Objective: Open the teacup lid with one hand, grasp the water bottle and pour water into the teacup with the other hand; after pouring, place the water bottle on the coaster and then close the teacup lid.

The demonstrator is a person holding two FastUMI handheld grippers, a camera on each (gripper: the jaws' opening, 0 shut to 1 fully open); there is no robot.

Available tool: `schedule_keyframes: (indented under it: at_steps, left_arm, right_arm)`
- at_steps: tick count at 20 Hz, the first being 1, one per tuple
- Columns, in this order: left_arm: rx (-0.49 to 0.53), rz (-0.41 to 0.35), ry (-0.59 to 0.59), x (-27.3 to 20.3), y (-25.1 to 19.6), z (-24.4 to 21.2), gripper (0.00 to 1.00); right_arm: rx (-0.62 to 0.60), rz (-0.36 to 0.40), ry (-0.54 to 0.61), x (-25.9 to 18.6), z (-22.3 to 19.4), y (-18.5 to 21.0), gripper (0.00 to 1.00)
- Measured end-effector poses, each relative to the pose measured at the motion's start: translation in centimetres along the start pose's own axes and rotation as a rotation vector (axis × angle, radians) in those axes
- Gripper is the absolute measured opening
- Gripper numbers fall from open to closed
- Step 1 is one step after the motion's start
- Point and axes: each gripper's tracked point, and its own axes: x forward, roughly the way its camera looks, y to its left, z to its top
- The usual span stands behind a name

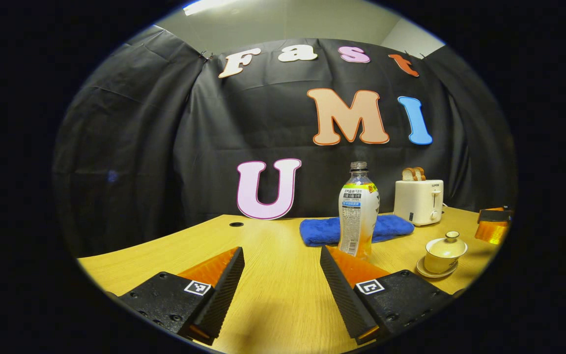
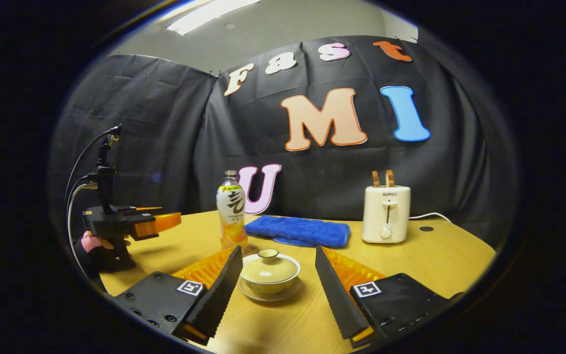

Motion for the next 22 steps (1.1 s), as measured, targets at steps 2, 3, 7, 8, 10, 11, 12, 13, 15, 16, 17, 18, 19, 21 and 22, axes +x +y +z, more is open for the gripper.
schedule_keyframes:
  at_steps: [2,3,7,8,10,11,12,13,15,16,17,18,19,21,22]
  left_arm:
    - [0.0,0.001,0.0,-0.1,0.0,0.0,0.91]
    - [0.0,0.003,0.0,-0.1,0.1,0.0,0.91]
    - [0.004,0.038,0.002,-0.1,0.7,0.0,0.9]
    - [0.005,0.055,0.001,-0.1,1.1,-0.1,0.91]
    - [0.006,0.102,0.002,-0.3,1.9,0.0,0.91]
    - [0.007,0.124,0.001,-0.4,2.4,0.0,0.9]
    - [0.007,0.142,0.002,-0.4,2.6,0.0,0.91]
    - [0.006,0.152,0.001,-0.6,2.9,0.0,0.91]
    - [0.005,0.147,0.001,-0.6,2.6,-0.1,0.9]
    - [0.003,0.139,0.002,-0.5,2.3,-0.1,0.91]
    - [0.003,0.138,0.003,-0.4,2.4,-0.1,0.9]
    - [0.002,0.138,0.001,-0.4,2.4,-0.1,0.91]
    - [0.003,0.137,0.003,-0.4,2.5,-0.1,0.91]
    - [0.002,0.133,0.003,-0.4,2.4,-0.1,0.9]
    - [0.001,0.127,0.002,-0.4,2.2,-0.1,0.91]
  right_arm:
    - [-0.004,-0.09,-0.004,-0.6,0.1,-2.2,0.94]
    - [-0.006,-0.147,-0.006,-1.0,0.3,-3.5,0.94]
    - [-0.013,-0.357,-0.014,-2.1,0.4,-7.7,0.94]
    - [-0.015,-0.389,-0.016,-2.4,0.4,-8.4,0.94]
    - [-0.017,-0.439,-0.019,-2.9,0.5,-9.3,0.94]
    - [-0.018,-0.464,-0.02,-3.1,0.5,-9.8,0.94]
    - [-0.019,-0.488,-0.021,-3.4,0.6,-10.3,0.91]
    - [-0.02,-0.505,-0.022,-3.6,0.6,-10.6,0.94]
    - [-0.021,-0.512,-0.022,-3.7,0.6,-10.5,0.94]
    - [-0.02,-0.511,-0.022,-3.7,0.6,-10.6,0.94]
    - [-0.021,-0.51,-0.023,-3.7,0.6,-10.6,0.94]
    - [-0.021,-0.51,-0.022,-3.7,0.6,-10.6,0.94]
    - [-0.021,-0.509,-0.023,-3.7,0.6,-10.6,0.94]
    - [-0.021,-0.509,-0.023,-3.6,0.6,-10.6,0.88]
    - [-0.021,-0.509,-0.023,-3.6,0.6,-10.6,0.87]
